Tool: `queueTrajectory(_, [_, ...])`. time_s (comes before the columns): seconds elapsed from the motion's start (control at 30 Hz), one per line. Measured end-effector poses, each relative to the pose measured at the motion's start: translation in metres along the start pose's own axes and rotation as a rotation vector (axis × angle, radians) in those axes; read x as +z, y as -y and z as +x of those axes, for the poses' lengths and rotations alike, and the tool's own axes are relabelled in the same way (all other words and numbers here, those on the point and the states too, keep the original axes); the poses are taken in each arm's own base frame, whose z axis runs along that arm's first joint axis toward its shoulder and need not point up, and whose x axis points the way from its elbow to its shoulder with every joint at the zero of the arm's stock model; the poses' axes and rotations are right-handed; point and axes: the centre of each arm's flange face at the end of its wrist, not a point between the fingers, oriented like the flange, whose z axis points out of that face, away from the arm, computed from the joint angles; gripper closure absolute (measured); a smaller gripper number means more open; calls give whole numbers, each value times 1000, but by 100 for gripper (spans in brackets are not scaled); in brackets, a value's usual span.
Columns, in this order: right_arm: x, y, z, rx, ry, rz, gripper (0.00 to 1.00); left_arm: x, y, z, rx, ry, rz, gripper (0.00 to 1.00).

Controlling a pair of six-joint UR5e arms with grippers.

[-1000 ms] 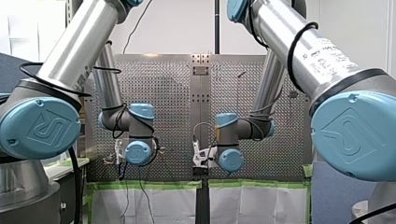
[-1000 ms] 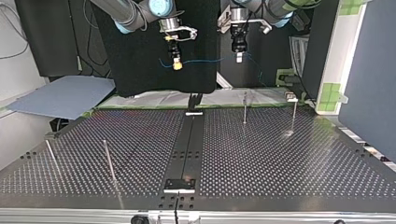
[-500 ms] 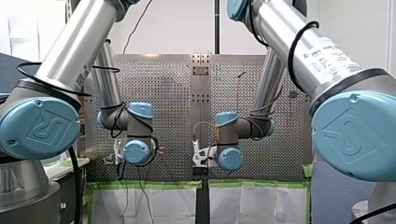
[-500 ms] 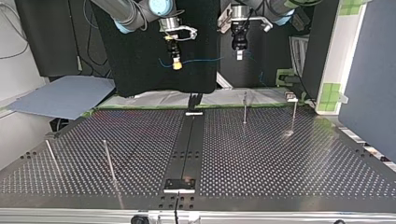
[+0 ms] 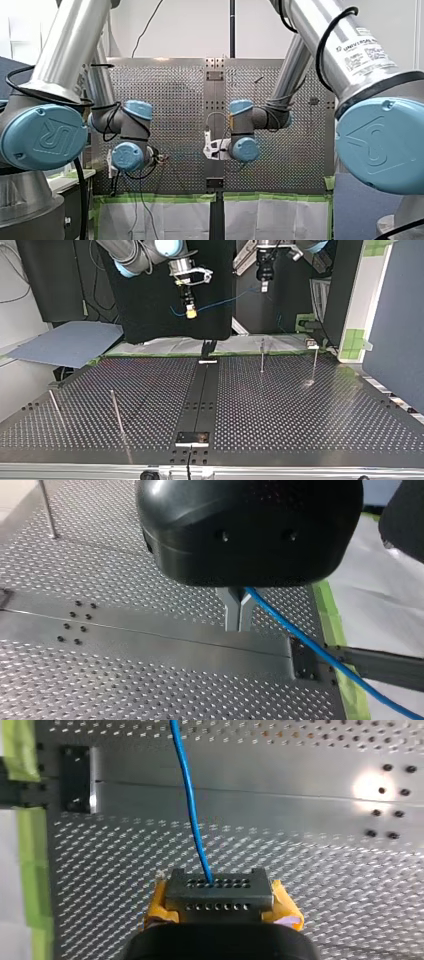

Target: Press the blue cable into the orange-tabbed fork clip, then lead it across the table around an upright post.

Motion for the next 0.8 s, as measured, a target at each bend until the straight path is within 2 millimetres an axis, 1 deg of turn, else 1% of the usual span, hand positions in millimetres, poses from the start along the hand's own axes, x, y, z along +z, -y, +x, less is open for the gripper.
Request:
queueTrajectory(0.1, [8,2,22,11,-41,4,100,4,-1,-6,-46,28,-3,100])
queueTrajectory(0.13, [10,3,27,14,-51,6,100,5,-2,-6,-58,33,-5,100])
queueTrajectory(0.2, [17,6,32,20,-72,9,100,9,-3,-6,-82,42,-14,100])
queueTrajectory(0.27, [24,9,34,24,-89,12,100,12,-4,-4,-101,47,-22,100])
queueTrajectory(0.4, [39,14,33,41,-123,15,100,17,-5,3,-145,55,-28,100])
queueTrajectory(0.57, [57,19,28,62,-156,18,100,25,-8,3,-153,81,-30,100])
queueTrajectory(0.67, [67,22,23,65,-163,21,100,33,-11,0,-141,103,-26,100])
queueTrajectory(0.8, [78,26,10,64,-165,35,100,47,-16,0,-112,119,-26,100])
